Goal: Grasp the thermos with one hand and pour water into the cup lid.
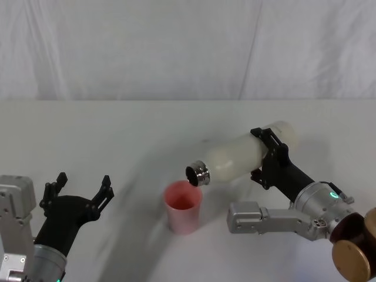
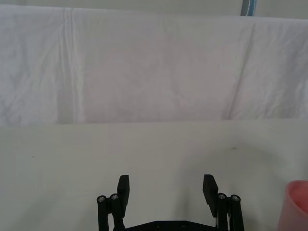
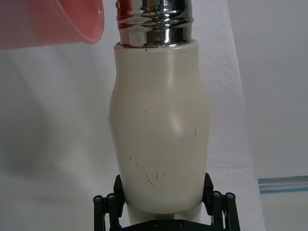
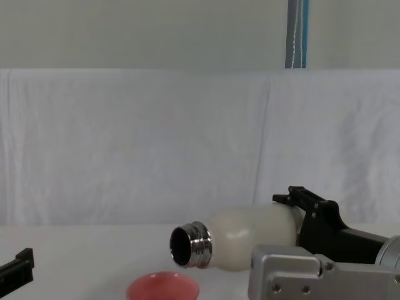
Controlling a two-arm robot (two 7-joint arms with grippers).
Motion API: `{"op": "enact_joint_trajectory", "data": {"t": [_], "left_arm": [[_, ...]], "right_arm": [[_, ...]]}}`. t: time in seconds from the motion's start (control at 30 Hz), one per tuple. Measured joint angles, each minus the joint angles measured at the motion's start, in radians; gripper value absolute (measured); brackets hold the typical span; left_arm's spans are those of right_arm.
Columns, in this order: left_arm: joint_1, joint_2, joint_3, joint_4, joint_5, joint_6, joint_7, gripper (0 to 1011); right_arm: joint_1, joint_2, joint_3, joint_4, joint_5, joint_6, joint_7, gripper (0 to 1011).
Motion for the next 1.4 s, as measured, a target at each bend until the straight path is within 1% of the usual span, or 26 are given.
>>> {"op": "enact_joint_trajectory", "data": {"t": [0.27,0.83,1.4], "left_arm": [[0.0,0.0,0.0,0.0,0.0,0.0,0.0,1001],[0.0,0.0,0.0,0.0,0.0,0.0,0.0,1001],[0.0,0.0,0.0,0.0,0.0,0.0,0.0,1001]], "right_arm": [[0.0,0.002,-0.004,-0.001,-0.009,0.005,-0.002,953],[-0.002,0.003,-0.001,-0.009,-0.004,0.006,0.0,955],[0.0,0.006,-0.005,-0.012,-0.016,0.009,-0.003,953]]}}
